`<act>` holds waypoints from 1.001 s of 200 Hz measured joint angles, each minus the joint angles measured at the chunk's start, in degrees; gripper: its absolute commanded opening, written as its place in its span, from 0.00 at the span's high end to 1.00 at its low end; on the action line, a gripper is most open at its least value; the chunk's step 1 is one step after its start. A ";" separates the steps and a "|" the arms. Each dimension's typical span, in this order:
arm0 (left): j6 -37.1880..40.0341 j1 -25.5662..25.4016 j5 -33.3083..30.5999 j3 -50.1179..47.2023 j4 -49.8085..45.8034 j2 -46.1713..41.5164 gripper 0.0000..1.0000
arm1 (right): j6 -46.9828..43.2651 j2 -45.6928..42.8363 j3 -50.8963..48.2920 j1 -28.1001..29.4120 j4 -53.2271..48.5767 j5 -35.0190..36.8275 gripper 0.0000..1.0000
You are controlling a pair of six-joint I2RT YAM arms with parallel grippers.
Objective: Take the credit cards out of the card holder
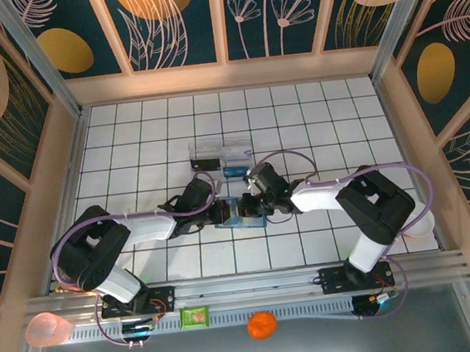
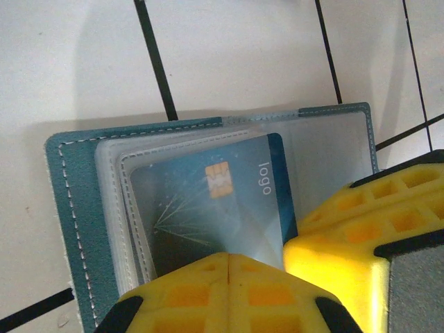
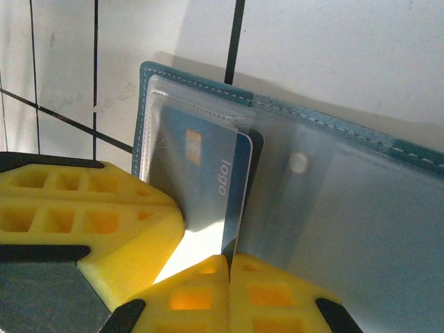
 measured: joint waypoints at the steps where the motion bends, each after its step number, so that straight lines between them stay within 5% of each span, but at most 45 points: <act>1: -0.02 0.00 -0.02 0.00 0.02 0.00 0.97 | -0.02 0.00 0.00 -0.02 0.04 0.00 0.93; 42: -0.13 0.00 -0.13 0.00 0.33 0.00 0.97 | 0.81 0.00 -0.87 -0.83 0.85 -0.74 0.83; 82: -0.13 0.00 -0.24 0.00 0.33 0.00 0.97 | 1.40 0.22 -1.22 -1.46 1.75 -1.86 0.88; 149: -0.17 0.00 -0.24 0.00 0.35 0.00 0.94 | 1.49 0.63 -1.38 -1.55 2.58 -2.34 0.79; 200: -0.17 0.00 -0.26 0.00 0.33 0.00 0.95 | 1.79 1.49 -1.38 -1.79 3.23 -3.17 0.97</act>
